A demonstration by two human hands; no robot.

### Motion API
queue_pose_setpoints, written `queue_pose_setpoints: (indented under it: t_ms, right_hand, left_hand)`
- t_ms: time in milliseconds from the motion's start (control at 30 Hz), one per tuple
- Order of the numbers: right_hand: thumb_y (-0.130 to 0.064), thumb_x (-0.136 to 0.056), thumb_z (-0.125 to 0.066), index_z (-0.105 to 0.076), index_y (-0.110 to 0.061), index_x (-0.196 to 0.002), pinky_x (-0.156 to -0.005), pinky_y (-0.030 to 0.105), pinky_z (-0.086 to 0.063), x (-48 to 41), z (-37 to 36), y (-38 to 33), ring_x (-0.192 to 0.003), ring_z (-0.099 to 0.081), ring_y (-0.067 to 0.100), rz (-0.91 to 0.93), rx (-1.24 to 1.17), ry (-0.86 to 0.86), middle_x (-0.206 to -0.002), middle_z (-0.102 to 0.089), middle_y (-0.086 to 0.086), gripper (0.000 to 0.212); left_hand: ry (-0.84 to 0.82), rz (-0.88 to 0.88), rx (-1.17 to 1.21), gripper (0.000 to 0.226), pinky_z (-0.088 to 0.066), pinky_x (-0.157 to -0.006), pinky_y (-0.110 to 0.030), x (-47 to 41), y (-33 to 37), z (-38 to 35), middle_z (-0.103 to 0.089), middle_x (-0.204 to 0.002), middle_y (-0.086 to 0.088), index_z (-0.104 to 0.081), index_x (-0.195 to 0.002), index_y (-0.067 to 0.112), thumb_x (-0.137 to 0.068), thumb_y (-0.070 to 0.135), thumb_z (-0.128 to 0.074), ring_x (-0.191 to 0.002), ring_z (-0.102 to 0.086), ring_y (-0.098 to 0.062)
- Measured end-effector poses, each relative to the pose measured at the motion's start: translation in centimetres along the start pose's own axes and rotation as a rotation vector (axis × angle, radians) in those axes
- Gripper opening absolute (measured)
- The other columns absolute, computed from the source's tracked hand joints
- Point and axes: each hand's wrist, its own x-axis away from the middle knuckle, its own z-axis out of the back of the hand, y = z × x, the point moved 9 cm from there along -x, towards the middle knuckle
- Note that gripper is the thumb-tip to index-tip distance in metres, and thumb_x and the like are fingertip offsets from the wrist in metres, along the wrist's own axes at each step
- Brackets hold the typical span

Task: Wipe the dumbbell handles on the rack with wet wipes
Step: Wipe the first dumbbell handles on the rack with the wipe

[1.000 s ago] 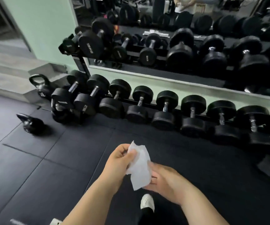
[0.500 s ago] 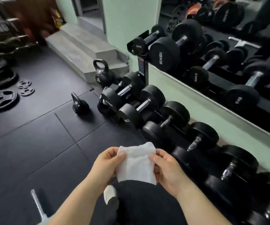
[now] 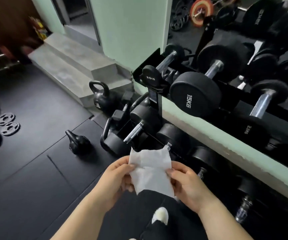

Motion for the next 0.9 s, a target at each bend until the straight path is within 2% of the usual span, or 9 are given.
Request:
queue_pose_setpoints:
  t_ms: [133,200,267,333,400,500,600,733,900]
  right_hand:
    - [0.006,-0.085,-0.047,-0.061,-0.006,-0.07,-0.051,0.02,-0.051,-5.9,0.2,-5.0,-0.055,-0.063,0.014,0.04,-0.069,-0.007,-0.061,-0.065,0.007,0.024]
    - [0.006,-0.082,-0.047,-0.062,-0.01,-0.059,-0.05,0.019,-0.049,-8.6,0.2,-7.6,-0.052,-0.061,0.013,0.081,-0.016,0.005,-0.056,-0.062,0.006,0.032]
    - [0.007,-0.086,-0.039,-0.06,-0.008,-0.06,-0.048,0.014,-0.046,-10.6,0.5,-10.2,-0.051,-0.059,0.008,0.136,0.1,0.04,-0.051,-0.06,-0.002,0.036]
    - [-0.004,-0.088,-0.044,-0.059,-0.009,-0.064,-0.053,0.012,-0.045,-12.2,0.4,-12.2,-0.06,-0.059,0.006,0.182,0.173,0.017,-0.057,-0.061,-0.007,0.028]
    - [-0.014,-0.085,-0.057,-0.06,-0.016,-0.064,-0.063,0.012,-0.044,-13.4,0.6,-13.4,-0.065,-0.056,0.004,0.213,0.286,0.034,-0.064,-0.06,-0.01,0.021]
    - [-0.003,-0.079,-0.063,-0.052,-0.022,-0.075,-0.071,0.014,-0.041,-14.8,1.2,-14.1,-0.07,-0.048,0.005,0.265,0.441,0.134,-0.074,-0.053,-0.008,0.022]
    - [-0.001,-0.08,-0.061,-0.05,-0.03,-0.088,-0.08,0.025,-0.043,-16.1,0.8,-14.5,-0.08,-0.051,0.009,0.226,0.407,0.126,-0.084,-0.052,-0.005,0.033]
    - [-0.006,-0.082,-0.06,-0.057,-0.024,-0.078,-0.063,0.008,-0.042,-17.8,-0.4,-15.6,-0.061,-0.051,-0.005,0.209,0.461,0.125,-0.07,-0.055,-0.01,0.019]
    - [-0.018,-0.081,-0.06,-0.06,-0.024,-0.074,-0.059,0.014,-0.041,-20.3,-0.8,-17.8,-0.059,-0.049,0.0,0.257,0.353,0.332,-0.061,-0.056,-0.012,0.009]
  left_hand:
    - [-0.13,-0.055,0.035,0.014,-0.048,-0.047,-0.023,-5.8,3.9,-1.0,-0.064,-0.054,-0.007,-0.068,-0.052,0.01,-0.044,0.013,-0.057,-0.047,-0.058,-0.017]
    - [-0.104,-0.109,-0.043,0.021,-0.053,-0.063,-0.028,-8.3,6.3,-0.9,-0.067,-0.059,-0.006,-0.069,-0.05,0.011,-0.043,0.027,-0.059,-0.058,-0.062,-0.019]
    - [0.016,-0.164,-0.253,0.023,-0.049,-0.08,-0.03,-10.7,8.3,-0.2,-0.069,-0.062,0.001,-0.07,-0.052,0.017,-0.06,0.037,-0.062,-0.067,-0.063,-0.011]
    - [0.133,-0.212,-0.486,0.038,-0.041,-0.069,-0.013,-12.8,10.2,0.4,-0.061,-0.049,0.011,-0.069,-0.049,0.024,-0.085,0.031,-0.058,-0.051,-0.053,0.002]
    - [0.15,-0.257,-0.605,0.039,-0.033,-0.05,-0.006,-14.2,11.9,-0.2,-0.05,-0.039,0.014,-0.067,-0.05,0.028,-0.087,0.018,-0.058,-0.039,-0.041,0.001]
    - [0.08,-0.28,-0.587,0.041,-0.036,-0.05,-0.004,-16.5,12.6,-0.6,-0.057,-0.048,0.015,-0.067,-0.056,0.033,-0.078,-0.002,-0.066,-0.044,-0.046,0.004]
    - [0.059,-0.288,-0.567,0.047,-0.038,-0.051,-0.006,-18.8,13.3,-0.3,-0.056,-0.052,0.018,-0.067,-0.064,0.038,-0.074,-0.007,-0.067,-0.047,-0.046,0.003]
    - [0.045,-0.301,-0.583,0.041,-0.036,-0.052,-0.005,-22.0,15.1,0.4,-0.045,-0.055,0.011,-0.061,-0.081,0.031,-0.073,-0.008,-0.067,-0.049,-0.041,0.003]
    - [-0.111,-0.308,-0.535,0.037,-0.04,-0.053,-0.006,-26.1,17.7,0.4,-0.055,-0.052,0.009,-0.062,-0.078,0.027,-0.074,-0.009,-0.066,-0.051,-0.048,0.004]
